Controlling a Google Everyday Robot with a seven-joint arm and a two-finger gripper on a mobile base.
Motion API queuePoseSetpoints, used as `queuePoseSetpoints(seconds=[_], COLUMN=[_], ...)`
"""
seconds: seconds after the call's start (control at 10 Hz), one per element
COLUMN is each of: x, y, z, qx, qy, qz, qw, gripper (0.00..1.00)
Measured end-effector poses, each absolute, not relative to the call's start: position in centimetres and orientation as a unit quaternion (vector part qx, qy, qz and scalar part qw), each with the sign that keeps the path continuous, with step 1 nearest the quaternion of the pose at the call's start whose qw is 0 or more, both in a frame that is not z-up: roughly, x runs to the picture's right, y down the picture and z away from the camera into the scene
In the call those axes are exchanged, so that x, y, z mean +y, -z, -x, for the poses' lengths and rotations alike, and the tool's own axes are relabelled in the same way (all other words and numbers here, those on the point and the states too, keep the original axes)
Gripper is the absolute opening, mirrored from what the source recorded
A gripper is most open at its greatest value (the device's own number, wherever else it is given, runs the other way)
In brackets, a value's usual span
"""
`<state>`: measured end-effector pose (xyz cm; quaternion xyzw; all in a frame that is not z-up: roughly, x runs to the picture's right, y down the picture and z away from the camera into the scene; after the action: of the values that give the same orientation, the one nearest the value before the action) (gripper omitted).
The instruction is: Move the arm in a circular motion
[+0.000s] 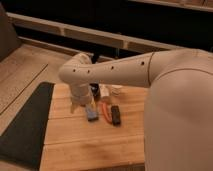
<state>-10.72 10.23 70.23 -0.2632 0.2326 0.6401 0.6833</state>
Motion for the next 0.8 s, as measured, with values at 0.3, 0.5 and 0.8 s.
queuePoseSetpoints(seconds=[0.3, 0.5, 0.8], x=[10.2, 9.9, 5.1], y=[-70.2, -70.5, -72.9], z=[10.7, 10.5, 5.8], qx=[0.233, 0.228, 0.182], qy=[-0.64, -0.643, -0.669], qz=[0.263, 0.26, 0.214], qw=[0.683, 0.684, 0.689], gripper=[0.65, 0.65, 0.65])
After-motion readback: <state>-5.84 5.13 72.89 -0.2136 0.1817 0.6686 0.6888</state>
